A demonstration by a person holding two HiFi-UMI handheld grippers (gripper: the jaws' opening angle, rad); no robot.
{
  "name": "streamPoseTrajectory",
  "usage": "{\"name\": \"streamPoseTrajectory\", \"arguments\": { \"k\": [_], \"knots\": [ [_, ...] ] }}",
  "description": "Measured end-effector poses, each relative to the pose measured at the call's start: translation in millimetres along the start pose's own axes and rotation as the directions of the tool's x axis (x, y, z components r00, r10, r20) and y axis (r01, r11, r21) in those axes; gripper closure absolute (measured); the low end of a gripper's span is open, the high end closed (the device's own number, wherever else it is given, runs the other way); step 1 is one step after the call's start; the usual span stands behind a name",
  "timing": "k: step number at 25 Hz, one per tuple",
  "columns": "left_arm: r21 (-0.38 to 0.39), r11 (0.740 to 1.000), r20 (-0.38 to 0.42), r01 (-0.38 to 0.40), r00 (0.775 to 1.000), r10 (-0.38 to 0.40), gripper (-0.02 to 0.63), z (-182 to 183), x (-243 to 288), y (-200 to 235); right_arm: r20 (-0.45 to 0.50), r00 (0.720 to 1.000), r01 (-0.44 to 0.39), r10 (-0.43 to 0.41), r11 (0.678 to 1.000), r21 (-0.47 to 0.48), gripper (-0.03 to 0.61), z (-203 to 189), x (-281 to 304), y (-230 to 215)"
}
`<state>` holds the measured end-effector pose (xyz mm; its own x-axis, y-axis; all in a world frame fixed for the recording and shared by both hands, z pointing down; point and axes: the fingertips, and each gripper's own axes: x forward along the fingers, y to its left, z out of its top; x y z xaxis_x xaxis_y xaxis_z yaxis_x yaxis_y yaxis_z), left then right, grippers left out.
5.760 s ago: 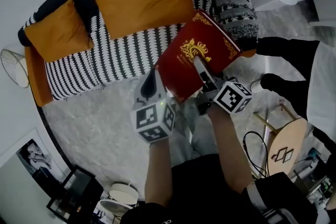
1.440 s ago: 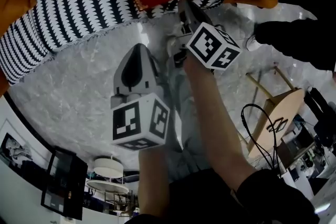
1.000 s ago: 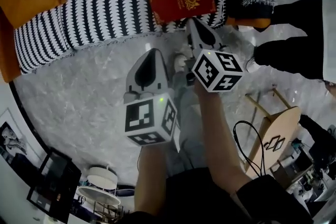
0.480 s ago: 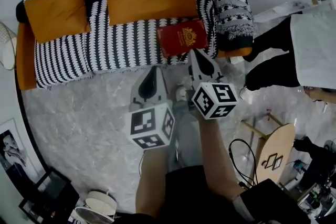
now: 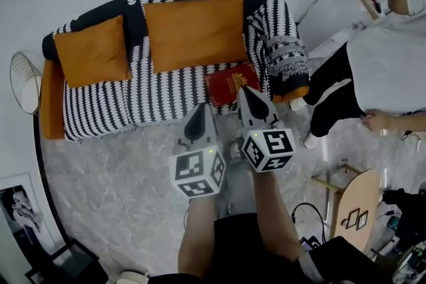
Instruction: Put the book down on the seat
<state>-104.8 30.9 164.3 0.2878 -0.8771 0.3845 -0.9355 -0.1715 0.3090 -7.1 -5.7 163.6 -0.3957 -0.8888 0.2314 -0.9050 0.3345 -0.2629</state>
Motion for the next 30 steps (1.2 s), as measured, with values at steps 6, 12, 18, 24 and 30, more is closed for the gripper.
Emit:
{"name": "streamPoseTrajectory", "arguments": {
  "k": [6, 12, 18, 24, 30],
  "knots": [
    [0.074, 0.996, 0.096, 0.055, 0.993, -0.062, 0.6, 51.0, -11.4, -23.2, 0.083, 0.996, -0.012, 0.016, 0.999, -0.042, 0.569, 48.4, -11.3, 11.9],
    [0.14, 0.988, 0.167, 0.068, 0.982, -0.091, 0.6, 101.9, -23.8, -34.5, 0.175, 0.984, -0.008, 0.03, 0.992, -0.123, 0.569, 109.7, -20.2, 33.3],
    [0.207, 0.975, 0.261, 0.074, 0.957, -0.128, 0.6, 160.4, -35.1, -53.2, 0.299, 0.952, -0.018, 0.072, 0.984, -0.18, 0.569, 175.7, -31.4, 53.0],
    [0.243, 0.966, 0.335, 0.089, 0.927, -0.17, 0.6, 201.8, -44.0, -74.7, 0.38, 0.919, -0.023, 0.109, 0.975, -0.223, 0.568, 223.3, -50.0, 58.3],
    [0.274, 0.955, 0.388, 0.112, 0.896, -0.216, 0.6, 233.7, -45.7, -101.3, 0.41, 0.903, -0.009, 0.127, 0.96, -0.279, 0.569, 254.2, -59.7, 52.0]
  ]
}}
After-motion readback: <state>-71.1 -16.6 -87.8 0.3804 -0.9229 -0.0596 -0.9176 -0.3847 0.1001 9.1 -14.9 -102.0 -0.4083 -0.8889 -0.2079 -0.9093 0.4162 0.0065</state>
